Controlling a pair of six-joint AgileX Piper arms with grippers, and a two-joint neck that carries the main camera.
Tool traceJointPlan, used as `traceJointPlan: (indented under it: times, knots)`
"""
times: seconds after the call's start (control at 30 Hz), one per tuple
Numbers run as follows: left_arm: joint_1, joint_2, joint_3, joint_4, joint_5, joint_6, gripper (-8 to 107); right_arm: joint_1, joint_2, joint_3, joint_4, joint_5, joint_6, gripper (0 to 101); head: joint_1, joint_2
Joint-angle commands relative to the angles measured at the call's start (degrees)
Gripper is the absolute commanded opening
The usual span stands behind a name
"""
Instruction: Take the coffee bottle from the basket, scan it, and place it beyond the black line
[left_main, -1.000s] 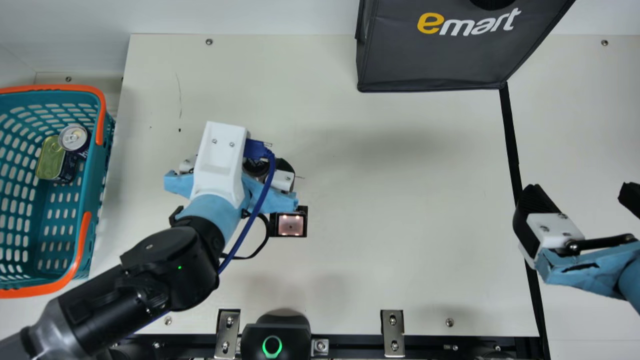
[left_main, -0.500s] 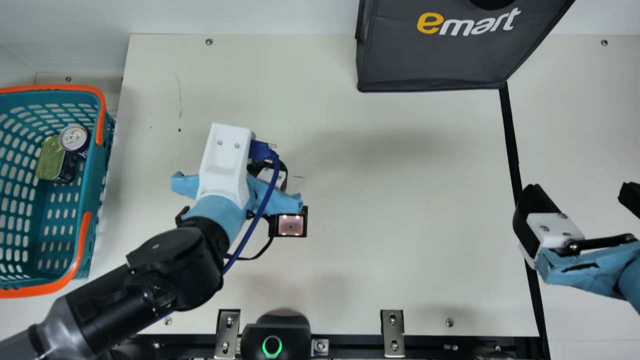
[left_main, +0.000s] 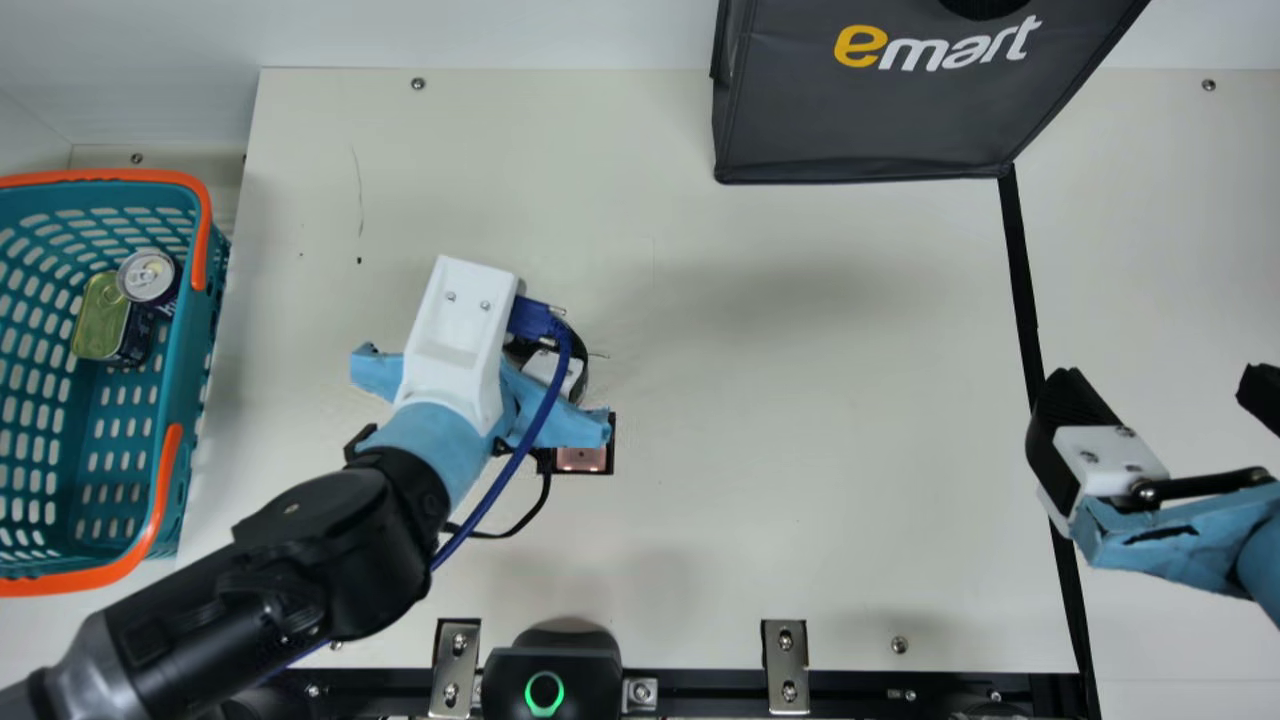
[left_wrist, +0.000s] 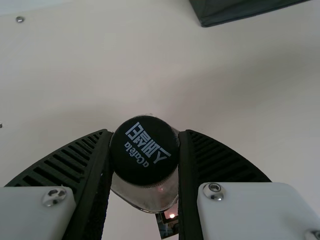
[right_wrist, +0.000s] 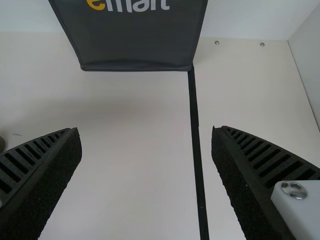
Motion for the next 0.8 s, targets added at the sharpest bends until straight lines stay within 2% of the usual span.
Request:
traceJointPlan:
  times: [0.0, 0.47, 0.77]
  knots:
    - [-0.1, -0.7, 0.4, -0.7, -1.1, 3.0, 10, 0.0, 0.0, 0.0, 0.0, 0.0, 0.0, 91, -1.5, 0.1]
    - [0.2, -6.1, 4.8, -10.5, -7.2, 22.3, 10, 0.0, 0.0, 0.0, 0.0, 0.0, 0.0, 91, -1.5, 0.1]
    - [0.4, -9.4, 4.4, -20.1, -7.2, 36.9, 10, 0.0, 0.0, 0.0, 0.0, 0.0, 0.0, 91, -1.5, 0.1]
